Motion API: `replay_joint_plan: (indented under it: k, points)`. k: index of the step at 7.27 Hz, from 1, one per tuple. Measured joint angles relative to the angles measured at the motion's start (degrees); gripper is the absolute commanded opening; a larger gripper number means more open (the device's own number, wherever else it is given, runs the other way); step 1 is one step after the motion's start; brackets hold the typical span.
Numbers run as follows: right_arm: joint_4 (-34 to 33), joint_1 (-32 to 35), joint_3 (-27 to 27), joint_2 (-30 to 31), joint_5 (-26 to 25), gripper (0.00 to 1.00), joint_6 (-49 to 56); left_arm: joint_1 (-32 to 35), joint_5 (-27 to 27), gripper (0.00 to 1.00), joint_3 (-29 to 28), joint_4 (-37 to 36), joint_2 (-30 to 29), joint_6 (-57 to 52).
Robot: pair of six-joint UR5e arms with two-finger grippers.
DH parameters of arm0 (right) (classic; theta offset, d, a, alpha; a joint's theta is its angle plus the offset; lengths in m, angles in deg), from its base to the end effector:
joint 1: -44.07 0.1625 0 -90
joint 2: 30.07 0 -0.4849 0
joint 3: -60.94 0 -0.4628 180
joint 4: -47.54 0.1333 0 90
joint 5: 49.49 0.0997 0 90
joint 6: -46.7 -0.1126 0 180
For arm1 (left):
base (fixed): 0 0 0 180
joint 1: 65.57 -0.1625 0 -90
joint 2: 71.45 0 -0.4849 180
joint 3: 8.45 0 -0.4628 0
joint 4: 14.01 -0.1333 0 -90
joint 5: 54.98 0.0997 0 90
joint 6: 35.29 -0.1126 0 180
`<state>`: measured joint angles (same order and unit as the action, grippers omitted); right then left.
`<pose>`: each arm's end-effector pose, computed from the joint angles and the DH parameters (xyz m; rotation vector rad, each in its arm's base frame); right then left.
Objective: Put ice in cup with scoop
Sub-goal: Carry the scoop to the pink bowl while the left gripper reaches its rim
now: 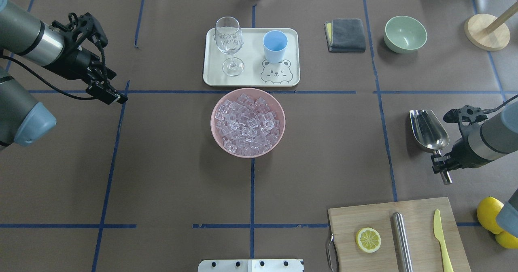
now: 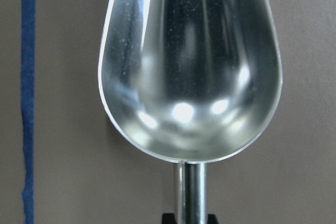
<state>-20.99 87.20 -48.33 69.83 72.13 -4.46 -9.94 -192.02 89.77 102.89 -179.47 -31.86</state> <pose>-0.3200 -0.4015 0.5960 -0.0624 -0.7484 -0.0772 0.3454 -0.5952 0.3853 0.5969 1.0311 0.8563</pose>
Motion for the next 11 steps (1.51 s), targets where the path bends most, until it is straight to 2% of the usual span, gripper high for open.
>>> replay_joint_plan:
  k: [3, 5, 7, 9, 11]
  points:
    - [-0.1, 1.8, -4.4, -0.1, 0.6, 0.00, -0.5, 0.1, 0.0, 1.00, 0.7, 0.0, 0.1, 0.0]
    - [-0.5, 6.0, -10.4, -0.8, 0.7, 0.00, -0.4, 0.1, 0.0, 1.00, 1.4, 0.0, 0.0, 0.0]
    - [-1.1, 9.9, -13.6, -2.9, 0.6, 0.00, 0.0, 0.1, 0.0, 1.00, 1.7, 0.0, -0.2, 0.0]
    - [-2.2, 9.6, -14.0, -3.4, -1.6, 0.00, 9.0, 0.0, -0.1, 1.00, 1.7, 0.1, -1.0, 0.0]
    - [-7.8, 9.3, -14.0, -4.4, -4.2, 0.00, 23.0, -0.1, -0.1, 1.00, 1.2, 0.1, -1.8, 0.0]
